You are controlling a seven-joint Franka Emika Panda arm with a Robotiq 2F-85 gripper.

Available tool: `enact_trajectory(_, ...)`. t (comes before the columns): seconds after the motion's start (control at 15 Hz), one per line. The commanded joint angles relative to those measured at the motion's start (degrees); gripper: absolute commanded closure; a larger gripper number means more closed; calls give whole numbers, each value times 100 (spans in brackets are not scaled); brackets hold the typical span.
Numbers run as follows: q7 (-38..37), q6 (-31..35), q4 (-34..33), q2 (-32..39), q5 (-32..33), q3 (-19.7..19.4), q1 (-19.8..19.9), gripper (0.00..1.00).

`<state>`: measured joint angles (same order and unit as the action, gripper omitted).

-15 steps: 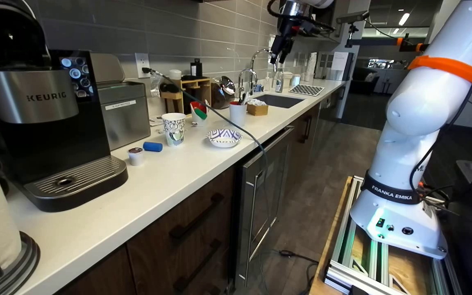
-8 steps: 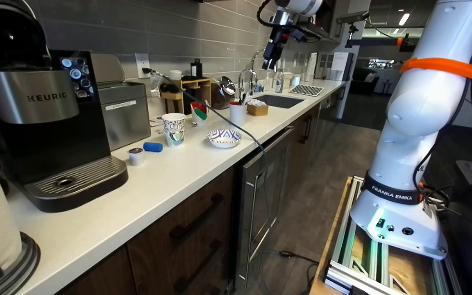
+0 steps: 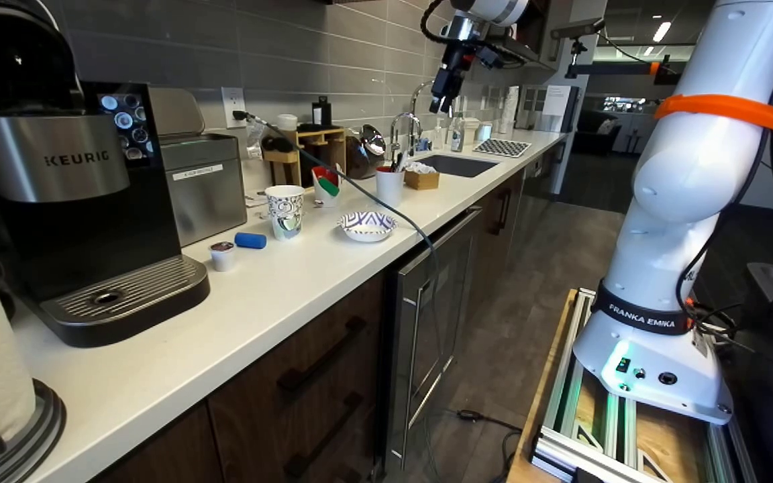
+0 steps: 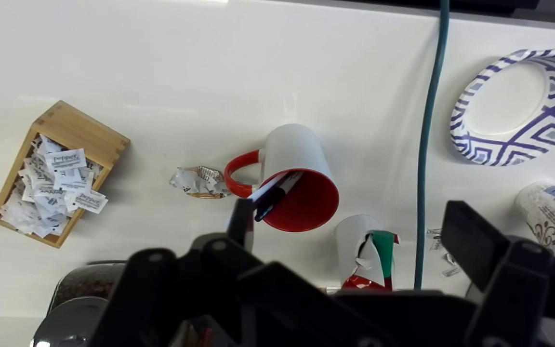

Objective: Remove the straw from the cup

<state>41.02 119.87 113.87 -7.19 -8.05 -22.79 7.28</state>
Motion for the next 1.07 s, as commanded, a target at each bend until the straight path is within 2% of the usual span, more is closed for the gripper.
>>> enact_trajectory(0.0, 893, 40, -401, 593, -1014, -14, 204, 0)
enact_trajectory(0.13, 1773, -200, -853, 1127, -1859, -30, 352, 0)
enact_trajectory(0.33, 2569, -513, -1681, 2068, -2468, 191, 871, 0)
enact_trajectory(0.67, 2623, -1557, -3012, 3359, -2474, 802, 1784, 0)
enact_trajectory(1.0, 2569, -2231, -4029, 3992, -2528, 1404, 2296, 0)
